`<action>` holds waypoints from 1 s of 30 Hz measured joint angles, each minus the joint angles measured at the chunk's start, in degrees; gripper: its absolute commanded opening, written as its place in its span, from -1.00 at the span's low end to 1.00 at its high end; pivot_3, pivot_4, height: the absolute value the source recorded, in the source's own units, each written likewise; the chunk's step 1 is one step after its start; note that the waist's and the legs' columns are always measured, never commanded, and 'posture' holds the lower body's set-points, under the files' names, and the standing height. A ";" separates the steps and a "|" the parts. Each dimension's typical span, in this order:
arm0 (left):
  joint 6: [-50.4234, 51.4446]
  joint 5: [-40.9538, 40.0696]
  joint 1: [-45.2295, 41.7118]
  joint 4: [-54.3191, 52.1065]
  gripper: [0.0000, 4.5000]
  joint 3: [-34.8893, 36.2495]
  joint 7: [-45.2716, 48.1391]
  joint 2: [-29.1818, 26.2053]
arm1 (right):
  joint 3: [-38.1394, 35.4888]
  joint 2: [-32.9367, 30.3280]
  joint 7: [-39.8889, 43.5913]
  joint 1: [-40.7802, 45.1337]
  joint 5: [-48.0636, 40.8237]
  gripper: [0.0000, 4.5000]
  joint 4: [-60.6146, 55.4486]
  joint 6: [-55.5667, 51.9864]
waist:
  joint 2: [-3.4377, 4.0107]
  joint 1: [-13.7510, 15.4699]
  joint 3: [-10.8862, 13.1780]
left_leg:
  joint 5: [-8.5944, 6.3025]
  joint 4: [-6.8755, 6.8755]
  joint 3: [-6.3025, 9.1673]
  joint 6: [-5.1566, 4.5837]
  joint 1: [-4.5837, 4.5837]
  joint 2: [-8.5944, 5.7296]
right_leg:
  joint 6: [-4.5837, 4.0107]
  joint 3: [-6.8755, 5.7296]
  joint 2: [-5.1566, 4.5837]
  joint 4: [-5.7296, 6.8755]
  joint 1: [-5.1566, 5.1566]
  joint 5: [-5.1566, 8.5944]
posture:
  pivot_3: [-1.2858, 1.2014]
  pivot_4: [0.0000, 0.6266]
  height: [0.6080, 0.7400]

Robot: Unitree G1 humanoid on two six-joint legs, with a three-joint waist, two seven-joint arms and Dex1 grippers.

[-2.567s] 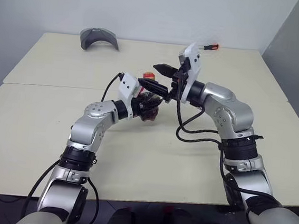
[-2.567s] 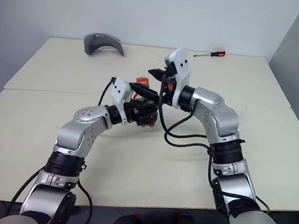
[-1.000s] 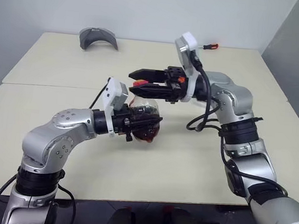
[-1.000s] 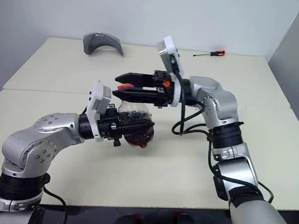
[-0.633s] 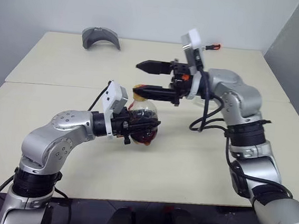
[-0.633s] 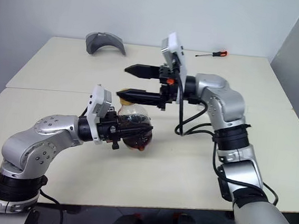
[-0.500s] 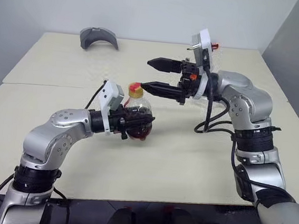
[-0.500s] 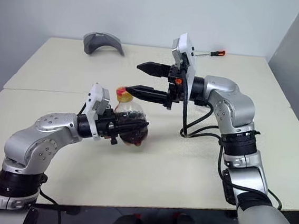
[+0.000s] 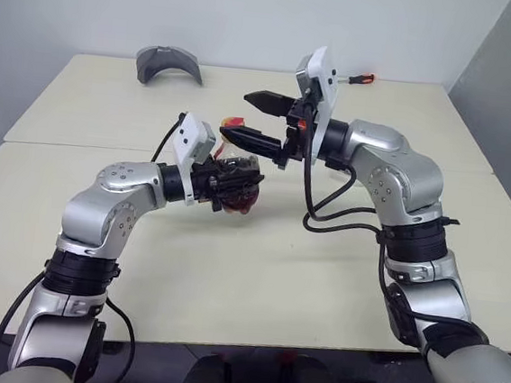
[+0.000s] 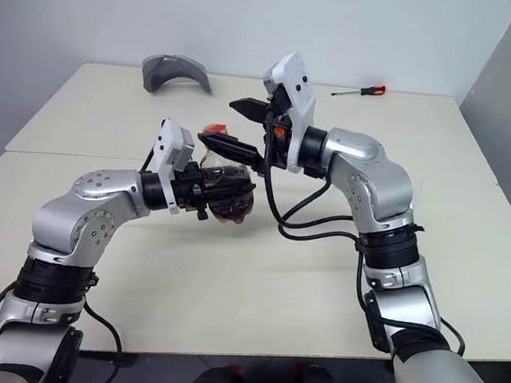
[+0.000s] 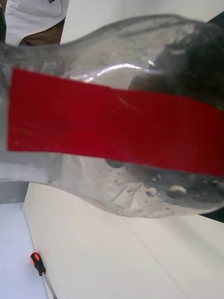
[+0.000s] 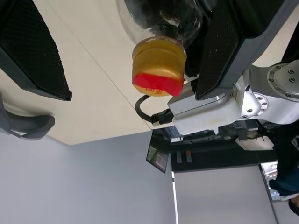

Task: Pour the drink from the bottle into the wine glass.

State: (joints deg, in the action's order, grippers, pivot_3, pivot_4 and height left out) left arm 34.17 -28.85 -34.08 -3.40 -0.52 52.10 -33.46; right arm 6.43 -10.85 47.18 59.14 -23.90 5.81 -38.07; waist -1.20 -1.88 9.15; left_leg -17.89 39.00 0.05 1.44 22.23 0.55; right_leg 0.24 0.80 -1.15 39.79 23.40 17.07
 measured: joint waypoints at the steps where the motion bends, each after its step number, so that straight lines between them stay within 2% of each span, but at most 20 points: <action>1: -0.07 0.05 -0.03 0.13 -0.41 -0.14 0.06 0.05 | 0.04 0.12 -0.04 0.02 0.04 1.00 0.08 0.00 | 0.00 0.00 0.00 | 0.00 0.00 0.00 0.00 0.03 0.00 | 0.00 0.00 0.00 0.01 0.02 0.00 | 0.03 -0.52 1.00; 8: -1.09 0.78 -1.11 1.48 -0.41 -0.31 1.10 0.74 | 0.50 1.21 -1.17 1.36 0.45 1.00 1.68 0.52 | 0.00 0.03 0.00 | 0.01 0.05 0.03 0.00 0.16 0.00 | 0.00 -0.03 0.00 0.11 0.16 0.00 | 0.03 -0.52 1.00; 17: -1.05 0.90 -1.22 1.48 -0.41 -0.31 1.03 1.17 | 1.20 -0.65 1.20 2.34 2.42 1.00 5.90 4.06 | 0.00 0.00 0.00 | 0.01 0.06 0.03 0.01 0.25 0.00 | 0.00 -0.03 0.00 0.10 0.23 0.00 | 0.03 -0.52 1.00; 25: -0.72 1.06 -1.04 1.47 -0.42 -0.35 0.12 1.16 | 1.61 -5.04 6.22 3.11 2.31 1.00 7.68 6.28 | 0.00 0.02 0.00 | 0.01 0.08 0.04 0.00 0.27 0.00 | 0.00 -0.05 0.00 0.10 0.23 0.00 | 0.03 -0.52 1.00; 30: -0.93 0.81 0.48 -0.81 -0.42 0.15 0.89 0.68 | -0.58 -11.62 6.56 2.96 4.15 1.00 11.72 6.12 | -0.01 0.16 0.01 | 0.01 0.09 0.03 0.00 0.32 -0.02 | 0.00 -0.04 -0.03 0.07 0.23 0.00 | 0.03 -0.52 1.00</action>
State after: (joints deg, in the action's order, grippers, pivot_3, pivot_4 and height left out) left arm 33.23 -28.03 -33.61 -4.21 -0.38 53.00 -32.78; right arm 5.85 -22.47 53.74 62.10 -19.75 17.53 -31.95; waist -1.21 -1.72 9.16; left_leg -17.88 39.09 0.08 1.44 22.54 0.53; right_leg 0.24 0.76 -1.17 39.86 23.63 17.07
